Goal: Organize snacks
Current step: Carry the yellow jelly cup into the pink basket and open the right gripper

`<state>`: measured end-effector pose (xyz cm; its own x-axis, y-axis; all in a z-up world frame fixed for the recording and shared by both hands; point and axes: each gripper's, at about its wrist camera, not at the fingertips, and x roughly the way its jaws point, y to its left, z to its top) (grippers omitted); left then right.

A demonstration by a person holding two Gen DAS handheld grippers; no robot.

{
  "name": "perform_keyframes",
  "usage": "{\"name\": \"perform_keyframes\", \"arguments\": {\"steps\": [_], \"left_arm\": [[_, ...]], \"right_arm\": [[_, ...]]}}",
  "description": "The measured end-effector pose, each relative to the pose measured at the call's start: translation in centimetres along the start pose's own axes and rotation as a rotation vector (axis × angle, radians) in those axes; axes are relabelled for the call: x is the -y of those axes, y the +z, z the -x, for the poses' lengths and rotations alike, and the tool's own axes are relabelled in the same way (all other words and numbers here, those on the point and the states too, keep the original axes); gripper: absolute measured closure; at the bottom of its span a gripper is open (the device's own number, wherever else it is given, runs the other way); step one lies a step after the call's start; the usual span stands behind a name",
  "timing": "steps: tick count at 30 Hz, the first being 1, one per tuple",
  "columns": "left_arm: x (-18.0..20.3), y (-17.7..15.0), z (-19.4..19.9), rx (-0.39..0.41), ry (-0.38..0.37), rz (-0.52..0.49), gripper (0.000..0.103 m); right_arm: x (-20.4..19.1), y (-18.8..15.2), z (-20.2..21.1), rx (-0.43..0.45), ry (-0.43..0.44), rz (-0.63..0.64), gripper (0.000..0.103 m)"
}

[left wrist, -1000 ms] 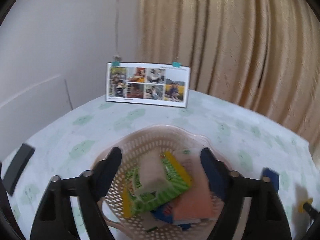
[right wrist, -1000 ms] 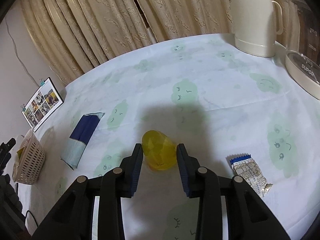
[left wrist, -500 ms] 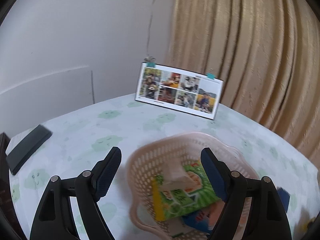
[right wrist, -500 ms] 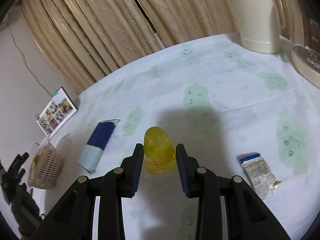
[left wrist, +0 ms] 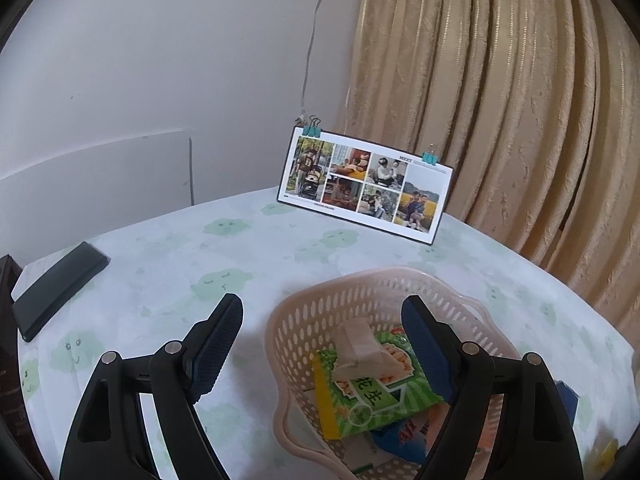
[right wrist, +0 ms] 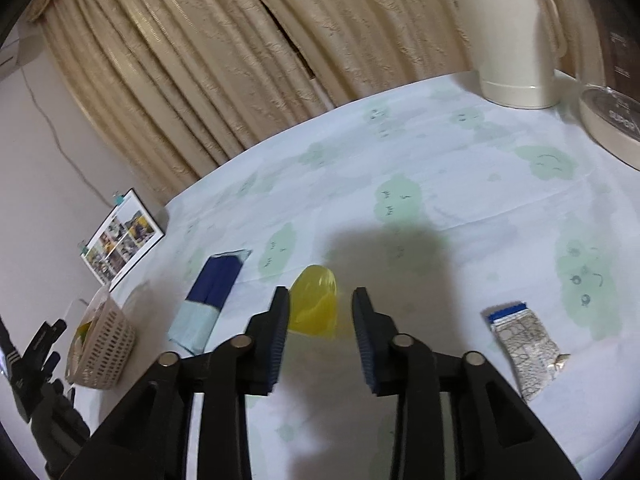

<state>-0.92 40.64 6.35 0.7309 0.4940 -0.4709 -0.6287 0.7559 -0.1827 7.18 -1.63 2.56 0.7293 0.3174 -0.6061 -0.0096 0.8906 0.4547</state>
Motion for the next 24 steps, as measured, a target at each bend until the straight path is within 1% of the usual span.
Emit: {"name": "perform_keyframes", "arguments": {"steps": [5,7,9,10,12,15,18,20,22,24], "left_arm": [[0.8,-0.2,0.5,0.001,-0.03,-0.021,0.021],[0.9,-0.2,0.8,0.011,-0.035,-0.025,0.021],[1.0,-0.2,1.0,0.02,-0.037,-0.029,0.021],[1.0,-0.2,1.0,0.023,-0.038,-0.03,0.021],[0.9,-0.2,1.1,0.023,-0.041,-0.028,0.021],[0.9,-0.1,1.1,0.024,-0.041,-0.023,0.021],[0.7,-0.1,1.1,0.022,-0.044,-0.015,0.021],[0.6,0.0,1.0,0.019,-0.046,-0.011,0.021],[0.6,0.0,1.0,0.017,-0.049,-0.007,0.021],[0.5,0.0,1.0,0.013,-0.055,-0.003,0.021]], "right_arm": [[-0.6,-0.2,0.0,0.006,-0.002,0.029,0.064],[-0.8,-0.3,-0.2,0.004,-0.008,0.04,0.058],[-0.8,-0.2,-0.7,-0.01,-0.033,0.044,0.057],[-0.8,0.0,-1.1,-0.02,-0.04,0.037,0.054],[-0.7,0.2,-1.4,-0.03,-0.041,0.024,0.051],[-0.9,0.3,-2.3,-0.065,-0.023,0.014,0.051],[-1.9,0.0,-3.1,-0.093,-0.035,0.055,0.051],[-2.7,-0.3,-3.5,-0.104,-0.054,0.097,0.053],[-3.4,-0.6,-3.6,-0.106,-0.063,0.137,0.064],[-4.0,-1.0,-3.9,-0.117,-0.065,0.167,0.072]]}}
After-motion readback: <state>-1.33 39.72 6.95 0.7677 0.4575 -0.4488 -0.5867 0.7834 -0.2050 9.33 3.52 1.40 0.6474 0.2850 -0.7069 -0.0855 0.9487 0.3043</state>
